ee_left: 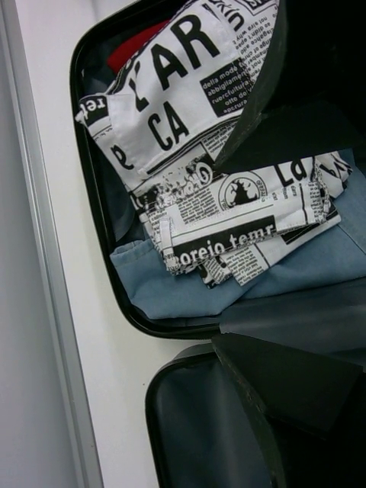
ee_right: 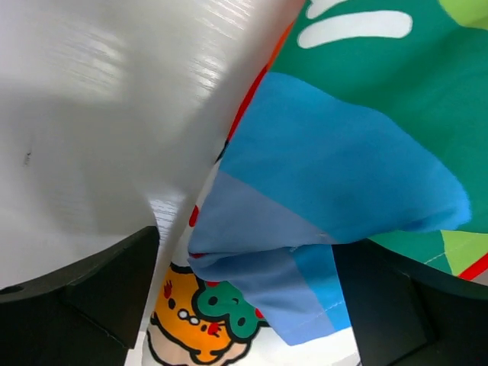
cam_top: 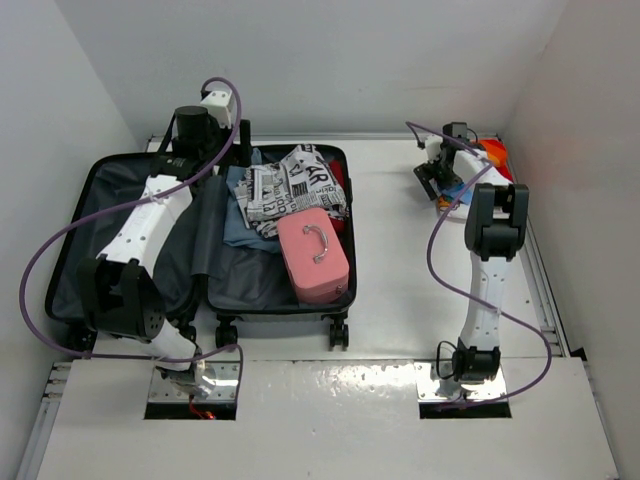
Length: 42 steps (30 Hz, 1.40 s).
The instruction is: Pack the luggage
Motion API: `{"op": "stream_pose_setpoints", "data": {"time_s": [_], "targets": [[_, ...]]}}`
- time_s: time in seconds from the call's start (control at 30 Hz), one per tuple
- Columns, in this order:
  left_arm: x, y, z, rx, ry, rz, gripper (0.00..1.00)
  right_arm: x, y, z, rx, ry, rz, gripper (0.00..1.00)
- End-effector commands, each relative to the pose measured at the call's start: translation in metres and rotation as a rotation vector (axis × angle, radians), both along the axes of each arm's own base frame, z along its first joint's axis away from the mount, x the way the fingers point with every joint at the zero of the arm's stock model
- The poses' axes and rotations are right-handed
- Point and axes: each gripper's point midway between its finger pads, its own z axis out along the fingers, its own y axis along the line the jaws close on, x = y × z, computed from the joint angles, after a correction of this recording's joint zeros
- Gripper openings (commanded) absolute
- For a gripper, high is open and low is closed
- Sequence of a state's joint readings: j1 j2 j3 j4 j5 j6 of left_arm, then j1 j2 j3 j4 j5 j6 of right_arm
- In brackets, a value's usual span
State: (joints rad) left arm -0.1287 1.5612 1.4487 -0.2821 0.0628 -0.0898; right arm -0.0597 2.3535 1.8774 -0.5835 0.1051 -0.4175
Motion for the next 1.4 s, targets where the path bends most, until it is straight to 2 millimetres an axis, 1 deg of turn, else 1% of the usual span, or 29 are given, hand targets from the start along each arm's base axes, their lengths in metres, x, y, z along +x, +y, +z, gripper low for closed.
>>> {"op": "stream_pose_setpoints", "data": {"time_s": [0.0,0.13,0.17,0.27,0.3,0.37,0.4,0.43,0.47,0.5,0.53,0.57,0.6,0.67,0.7,0.73,0.8,0.83,0.9,0.93,0.97,1.03,1.07,1.1,1.13,1.2,1.23,1.27,1.37], "targets": [[-0.006,0.007,0.025,-0.012,-0.060,0.015,0.91,-0.012,-0.018,-0.011,-0.043,0.076,-0.026,0.94],[-0.006,0.007,0.025,-0.012,-0.060,0.015,0.91,-0.019,-0.025,-0.025,-0.022,0.134,-0.023,0.66],[-0.006,0.007,0.025,-0.012,-0.060,0.015,0.91,-0.023,-0.030,-0.024,-0.013,0.151,-0.017,0.49],[-0.004,0.007,0.020,-0.011,-0.051,0.015,0.91,-0.034,-0.037,-0.036,-0.012,0.204,0.012,0.29],[-0.004,0.007,0.020,-0.011,-0.051,0.015,0.91,-0.036,-0.036,-0.037,-0.009,0.215,0.023,0.12],[-0.004,0.007,0.020,-0.011,-0.051,0.015,0.91,-0.045,-0.033,-0.040,0.015,0.230,0.031,0.01],[-0.005,0.007,0.018,-0.002,-0.044,0.012,0.91,-0.041,-0.031,-0.026,0.026,0.194,0.031,0.00],[-0.005,0.007,0.018,-0.002,-0.044,0.012,0.91,-0.040,-0.013,-0.022,0.119,0.177,0.052,0.00],[-0.005,0.007,0.018,-0.002,-0.044,0.012,0.91,-0.032,-0.005,0.013,0.156,0.098,0.033,0.00],[-0.007,0.012,0.023,-0.003,-0.054,0.021,0.91,-0.027,0.011,0.027,0.226,0.068,0.027,0.00],[-0.007,0.012,0.018,-0.002,-0.044,0.021,0.91,-0.018,0.019,0.049,0.263,0.016,0.034,0.00],[-0.010,0.012,0.017,-0.011,-0.040,0.025,0.91,-0.005,0.035,0.092,0.341,-0.083,0.009,0.00],[-0.010,0.016,0.017,-0.011,-0.040,0.034,0.91,0.007,0.051,0.117,0.386,-0.139,0.041,0.00],[-0.014,0.014,0.014,-0.025,-0.030,0.030,0.91,0.015,0.072,0.162,0.449,-0.233,0.091,0.00],[-0.015,0.019,0.018,-0.034,-0.039,0.044,0.91,0.023,0.093,0.185,0.483,-0.286,0.109,0.00],[-0.016,0.019,0.014,-0.033,-0.030,0.045,0.91,0.027,0.103,0.203,0.495,-0.336,0.133,0.00],[-0.022,0.030,0.023,-0.045,-0.050,0.072,0.91,0.026,0.149,0.235,0.564,-0.415,0.210,0.00],[-0.025,0.030,0.021,-0.053,-0.045,0.076,0.91,0.026,0.159,0.245,0.581,-0.440,0.229,0.00],[-0.031,0.043,0.022,-0.053,-0.051,0.103,0.91,0.017,0.207,0.268,0.666,-0.486,0.299,0.00],[-0.033,0.043,0.026,-0.053,-0.060,0.103,0.91,0.011,0.233,0.275,0.692,-0.482,0.342,0.00],[-0.036,0.050,0.022,-0.052,-0.047,0.119,0.91,0.008,0.248,0.279,0.708,-0.480,0.376,0.00],[-0.041,0.059,0.024,-0.055,-0.055,0.135,0.91,-0.009,0.301,0.291,0.752,-0.470,0.479,0.00],[-0.046,0.063,0.025,-0.055,-0.054,0.144,0.91,-0.014,0.318,0.295,0.779,-0.474,0.524,0.00],[-0.050,0.070,0.024,-0.054,-0.054,0.161,0.91,-0.034,0.353,0.292,0.814,-0.436,0.587,0.00],[-0.051,0.074,0.028,-0.054,-0.064,0.170,0.91,-0.041,0.366,0.291,0.819,-0.428,0.620,0.00],[-0.060,0.080,0.026,-0.057,-0.059,0.180,0.91,-0.064,0.401,0.274,0.815,-0.357,0.719,0.00],[-0.062,0.087,0.029,-0.061,-0.069,0.189,0.91,-0.084,0.420,0.259,0.803,-0.293,0.766,0.00],[-0.066,0.091,0.026,-0.061,-0.058,0.200,0.91,-0.093,0.429,0.253,0.807,-0.266,0.802,0.00],[-0.075,0.107,0.029,-0.054,-0.072,0.233,0.91,-0.148,0.466,0.218,0.806,-0.122,0.929,0.00]]}}
